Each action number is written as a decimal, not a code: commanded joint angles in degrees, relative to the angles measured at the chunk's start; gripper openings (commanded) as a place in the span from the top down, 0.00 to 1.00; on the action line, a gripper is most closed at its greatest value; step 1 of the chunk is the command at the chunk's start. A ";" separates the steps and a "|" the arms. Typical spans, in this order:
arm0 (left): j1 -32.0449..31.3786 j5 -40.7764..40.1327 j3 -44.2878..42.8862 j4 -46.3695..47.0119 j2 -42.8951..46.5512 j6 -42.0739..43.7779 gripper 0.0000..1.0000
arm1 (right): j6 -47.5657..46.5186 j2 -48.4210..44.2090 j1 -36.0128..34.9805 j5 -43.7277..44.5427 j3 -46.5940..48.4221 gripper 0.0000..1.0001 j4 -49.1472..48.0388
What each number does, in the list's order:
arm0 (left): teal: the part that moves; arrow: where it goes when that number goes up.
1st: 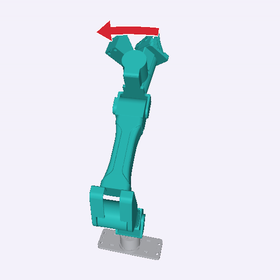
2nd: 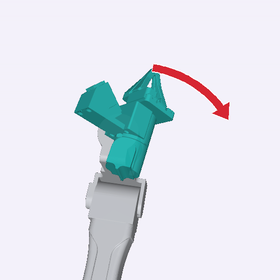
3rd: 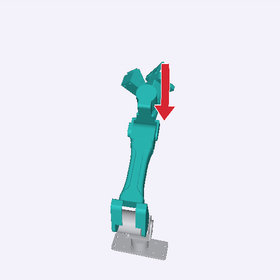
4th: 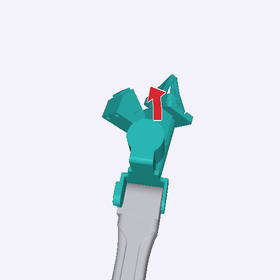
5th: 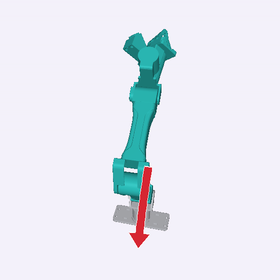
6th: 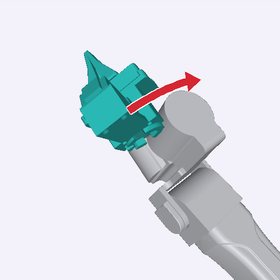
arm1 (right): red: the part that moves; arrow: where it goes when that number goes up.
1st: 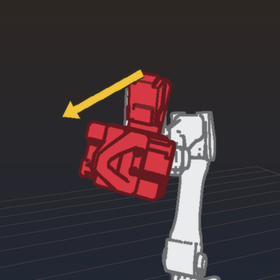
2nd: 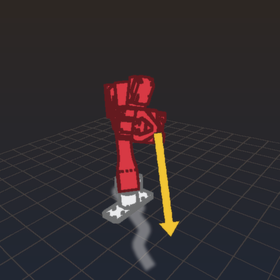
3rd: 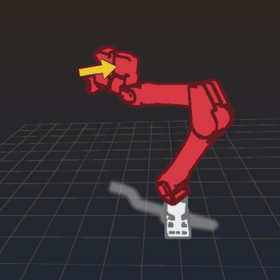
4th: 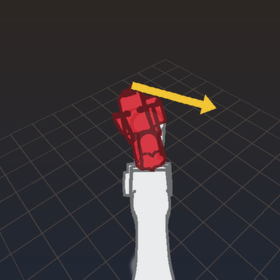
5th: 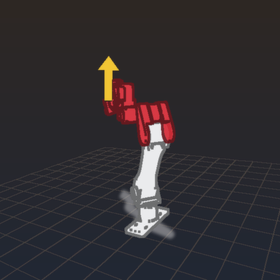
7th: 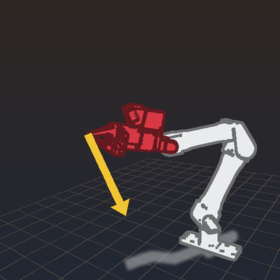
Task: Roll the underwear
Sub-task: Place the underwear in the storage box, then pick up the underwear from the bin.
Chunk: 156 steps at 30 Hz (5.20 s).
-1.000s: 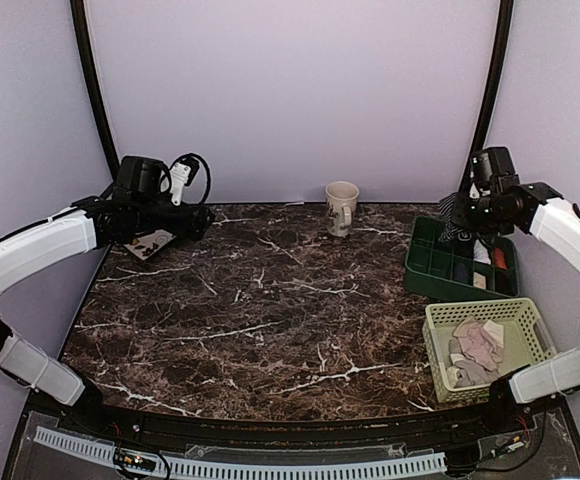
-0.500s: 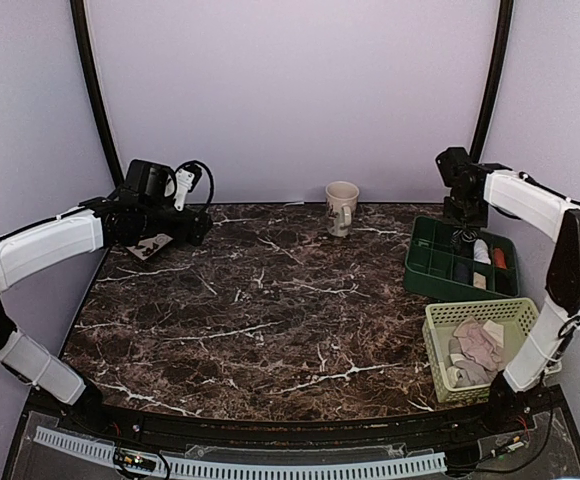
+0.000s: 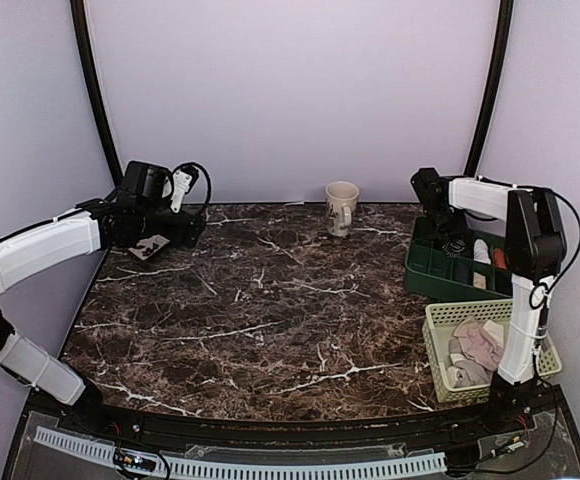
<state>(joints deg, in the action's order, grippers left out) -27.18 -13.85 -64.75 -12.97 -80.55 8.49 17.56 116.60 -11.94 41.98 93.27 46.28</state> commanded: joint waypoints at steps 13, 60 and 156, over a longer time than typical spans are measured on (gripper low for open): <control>-0.09 -0.94 1.04 -1.01 1.77 1.19 0.01 | 4.80 6.28 2.94 -18.49 1.95 1.00 -5.60; 0.72 10.59 -12.92 -15.05 -9.28 -7.85 0.01 | 4.15 -12.75 11.67 -50.09 0.77 0.14 -8.89; 10.22 17.49 -3.44 -22.22 -3.51 -23.25 0.01 | 34.46 -58.93 0.26 -22.57 -55.38 1.00 -0.07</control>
<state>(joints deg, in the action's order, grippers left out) -16.93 3.60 -65.67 -33.69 -83.48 -15.59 51.59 62.39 -11.60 16.82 33.06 39.11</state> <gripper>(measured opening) 0.991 0.032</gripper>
